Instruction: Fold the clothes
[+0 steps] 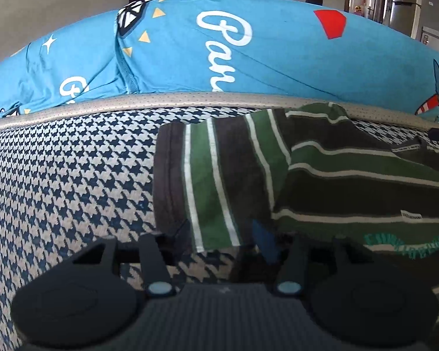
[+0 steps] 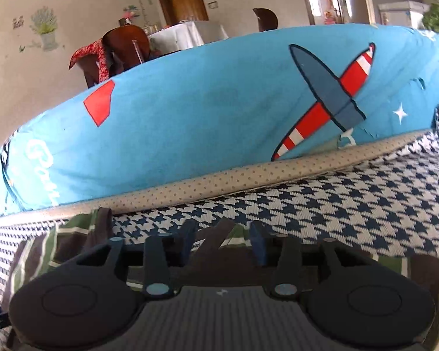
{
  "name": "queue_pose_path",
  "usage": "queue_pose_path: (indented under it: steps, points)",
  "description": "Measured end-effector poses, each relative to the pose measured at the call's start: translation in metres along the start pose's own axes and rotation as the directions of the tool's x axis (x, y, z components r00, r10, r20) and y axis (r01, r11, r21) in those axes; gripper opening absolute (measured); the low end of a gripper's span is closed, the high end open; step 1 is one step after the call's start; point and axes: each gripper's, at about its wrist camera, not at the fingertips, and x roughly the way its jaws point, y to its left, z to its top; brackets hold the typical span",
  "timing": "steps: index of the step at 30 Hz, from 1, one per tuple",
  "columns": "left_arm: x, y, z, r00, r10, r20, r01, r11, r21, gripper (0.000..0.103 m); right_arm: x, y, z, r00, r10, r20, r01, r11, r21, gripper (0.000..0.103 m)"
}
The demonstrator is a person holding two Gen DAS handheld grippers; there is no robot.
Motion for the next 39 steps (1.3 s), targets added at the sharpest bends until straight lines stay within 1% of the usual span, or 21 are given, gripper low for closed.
queue_pose_path:
  steps: [3, 5, 8, 12, 15, 16, 17, 18, 21, 23, 25, 27, 29, 32, 33, 35, 36, 39]
  points:
    - [0.001, -0.005, -0.001, 1.000, -0.020, -0.011, 0.020, 1.000, 0.012, 0.050, 0.010, 0.001, -0.001, 1.000, -0.011, -0.018, 0.011, 0.999, -0.031, 0.046]
    - [0.001, -0.008, -0.002, 0.999, -0.033, -0.018, 0.033, 0.999, 0.021, 0.055, 0.016, 0.001, -0.002, 0.999, -0.015, -0.034, 0.014, 0.999, -0.044, 0.046]
    - [0.002, -0.012, -0.003, 0.998, -0.056, -0.040, 0.057, 0.998, 0.020, 0.055, 0.024, 0.002, -0.005, 0.999, -0.026, -0.044, 0.023, 0.997, -0.077, 0.047]
    - [0.004, -0.015, -0.005, 0.997, -0.054, -0.049, 0.055, 0.998, 0.034, 0.055, 0.029, 0.007, -0.005, 0.998, -0.048, -0.037, 0.043, 0.991, -0.124, 0.051]
    - [0.004, -0.015, -0.005, 0.997, -0.053, -0.053, 0.055, 0.998, 0.035, 0.055, 0.030, 0.010, -0.007, 0.997, -0.065, -0.034, 0.059, 0.986, -0.159, 0.051]
    - [0.004, -0.016, -0.005, 0.997, -0.052, -0.053, 0.054, 0.998, 0.037, 0.056, 0.031, 0.010, -0.007, 0.997, -0.065, -0.034, 0.058, 0.985, -0.162, 0.050]
    - [0.004, -0.017, -0.005, 0.997, -0.052, -0.053, 0.054, 0.998, 0.040, 0.057, 0.031, 0.011, -0.008, 0.998, -0.061, -0.033, 0.054, 0.984, -0.168, 0.041]
    - [0.005, -0.017, -0.005, 0.997, -0.051, -0.055, 0.054, 0.998, 0.043, 0.057, 0.031, 0.012, -0.008, 0.998, -0.056, -0.032, 0.049, 0.983, -0.178, 0.036]
    - [0.004, -0.018, -0.006, 0.997, -0.051, -0.054, 0.053, 0.997, 0.051, 0.058, 0.032, 0.016, -0.009, 0.997, -0.066, -0.029, 0.059, 0.977, -0.206, 0.028]
    - [0.004, -0.019, -0.007, 0.997, -0.051, -0.052, 0.054, 0.997, 0.057, 0.058, 0.032, 0.018, -0.009, 0.997, -0.067, -0.024, 0.061, 0.975, -0.213, 0.018]
    - [0.004, -0.020, -0.007, 0.997, -0.050, -0.051, 0.053, 0.997, 0.059, 0.059, 0.031, 0.020, -0.010, 0.997, -0.069, -0.017, 0.064, 0.974, -0.219, 0.016]
    - [0.004, -0.020, -0.007, 0.998, -0.049, -0.049, 0.052, 0.997, 0.061, 0.060, 0.030, 0.023, -0.009, 0.995, -0.099, 0.013, 0.099, 0.973, -0.208, 0.014]
    - [0.004, -0.019, -0.007, 0.998, -0.049, -0.047, 0.052, 0.997, 0.064, 0.060, 0.024, 0.023, -0.005, 0.988, -0.136, 0.072, 0.146, 0.976, -0.162, 0.013]
    - [0.004, -0.017, -0.007, 0.998, -0.044, -0.045, 0.047, 0.997, 0.065, 0.063, 0.017, 0.021, 0.001, 0.977, -0.162, 0.136, 0.176, 0.980, -0.092, 0.013]
    - [0.005, -0.017, -0.007, 0.998, -0.042, -0.044, 0.045, 0.997, 0.067, 0.064, 0.020, 0.020, 0.000, 0.977, -0.172, 0.128, 0.184, 0.979, -0.088, 0.013]
    - [0.006, -0.017, -0.006, 0.999, -0.031, -0.044, 0.034, 0.997, 0.069, 0.069, 0.031, 0.018, -0.003, 0.979, -0.190, 0.070, 0.196, 0.977, -0.089, 0.014]
    - [0.006, -0.017, -0.006, 0.999, -0.029, -0.044, 0.032, 0.997, 0.071, 0.069, 0.035, 0.016, -0.005, 0.979, -0.195, 0.053, 0.199, 0.977, -0.082, 0.014]
    - [0.005, -0.016, -0.006, 0.999, -0.029, -0.046, 0.032, 0.997, 0.074, 0.069, 0.031, 0.007, -0.003, 0.984, -0.174, 0.048, 0.175, 0.984, -0.013, 0.017]
